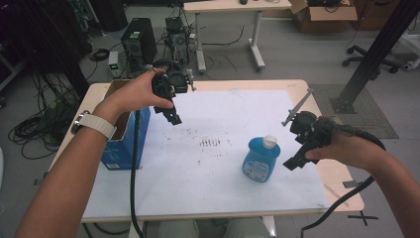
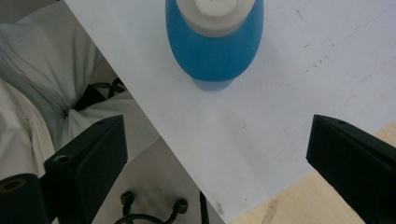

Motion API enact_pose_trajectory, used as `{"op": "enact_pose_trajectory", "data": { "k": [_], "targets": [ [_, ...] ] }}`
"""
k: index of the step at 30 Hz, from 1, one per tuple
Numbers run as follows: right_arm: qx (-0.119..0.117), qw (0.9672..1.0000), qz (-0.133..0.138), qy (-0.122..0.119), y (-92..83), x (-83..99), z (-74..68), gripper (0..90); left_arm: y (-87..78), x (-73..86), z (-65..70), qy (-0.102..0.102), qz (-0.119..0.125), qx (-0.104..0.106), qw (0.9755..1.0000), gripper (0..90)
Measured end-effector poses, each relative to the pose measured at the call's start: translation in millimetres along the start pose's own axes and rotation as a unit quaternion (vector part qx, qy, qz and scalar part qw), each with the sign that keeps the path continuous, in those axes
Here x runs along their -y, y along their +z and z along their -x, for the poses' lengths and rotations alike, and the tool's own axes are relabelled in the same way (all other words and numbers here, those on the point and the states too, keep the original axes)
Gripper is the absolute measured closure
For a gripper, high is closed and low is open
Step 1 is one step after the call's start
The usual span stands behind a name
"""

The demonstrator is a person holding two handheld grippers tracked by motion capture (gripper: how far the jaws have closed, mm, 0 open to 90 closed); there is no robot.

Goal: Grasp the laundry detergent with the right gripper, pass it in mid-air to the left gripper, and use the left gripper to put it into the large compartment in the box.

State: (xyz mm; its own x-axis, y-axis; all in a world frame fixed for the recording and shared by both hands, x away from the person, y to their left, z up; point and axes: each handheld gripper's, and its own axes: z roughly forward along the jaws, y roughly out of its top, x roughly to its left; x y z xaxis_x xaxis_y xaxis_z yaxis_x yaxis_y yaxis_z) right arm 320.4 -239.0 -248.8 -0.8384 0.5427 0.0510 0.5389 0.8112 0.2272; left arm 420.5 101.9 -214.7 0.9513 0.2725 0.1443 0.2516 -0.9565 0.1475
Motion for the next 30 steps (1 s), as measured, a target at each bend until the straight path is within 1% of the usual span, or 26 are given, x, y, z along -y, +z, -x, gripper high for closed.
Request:
{"op": "enact_pose_trajectory", "data": {
  "k": [1,3,4,10,12,13,14,17,18,21,24,29,30],
  "targets": [
    [-0.001,1.0,0.002,0.004,0.6,-0.1,-0.5,5.4,0.0,-0.1,-0.1,0.0,0.0,0.0,1.0,7.2],
    [0.001,1.0,0.005,0.005,2.4,0.8,-0.5,5.1,0.0,-0.3,0.1,0.0,0.0,0.0,1.0,7.1],
    [0.001,1.0,0.006,0.001,3.4,1.4,0.1,5.2,0.1,-0.3,0.3,0.0,0.0,0.0,1.0,7.1],
    [-0.004,0.9999,0.012,0.006,8.8,5.5,0.9,5.3,1.0,-1.0,0.3,-0.002,0.002,-0.001,1.0,7.1],
    [-0.004,0.9997,0.021,0.008,10.2,7.8,2.2,5.3,0.9,-1.2,0.1,0.0,0.002,-0.003,1.0,7.2],
    [-0.004,0.9997,0.021,0.008,10.2,7.8,2.2,5.3,1.0,-1.1,0.1,0.0,0.002,-0.004,1.0,7.2],
    [-0.004,0.9995,0.028,0.01,10.8,9.3,2.4,5.3,1.2,-1.1,0.0,0.0,0.002,-0.004,1.0,7.2],
    [-0.004,0.9993,0.034,0.011,11.7,10.8,3.0,5.3,1.6,-0.8,0.2,-0.003,0.004,-0.003,1.0,7.2],
    [-0.004,0.9991,0.041,0.01,12.9,12.1,3.4,5.3,1.2,-0.9,-0.2,0.0,0.002,-0.003,1.0,7.2],
    [-0.003,0.9989,0.045,0.009,14.0,13.2,3.6,5.4,1.2,-0.6,0.1,-0.003,0.004,-0.004,1.0,7.3],
    [-0.007,0.9985,0.054,0.011,15.9,15.3,3.5,5.5,1.0,0.1,-0.3,0.0,0.002,-0.004,1.0,7.3],
    [-0.006,0.9982,0.058,0.013,19.4,18.4,3.6,5.7,0.5,0.4,0.0,-0.001,0.003,-0.006,1.0,7.1],
    [-0.006,0.9982,0.058,0.013,19.4,18.4,3.6,5.7,0.9,0.6,0.4,-0.004,0.006,-0.006,1.0,7.1]
  ]
}}
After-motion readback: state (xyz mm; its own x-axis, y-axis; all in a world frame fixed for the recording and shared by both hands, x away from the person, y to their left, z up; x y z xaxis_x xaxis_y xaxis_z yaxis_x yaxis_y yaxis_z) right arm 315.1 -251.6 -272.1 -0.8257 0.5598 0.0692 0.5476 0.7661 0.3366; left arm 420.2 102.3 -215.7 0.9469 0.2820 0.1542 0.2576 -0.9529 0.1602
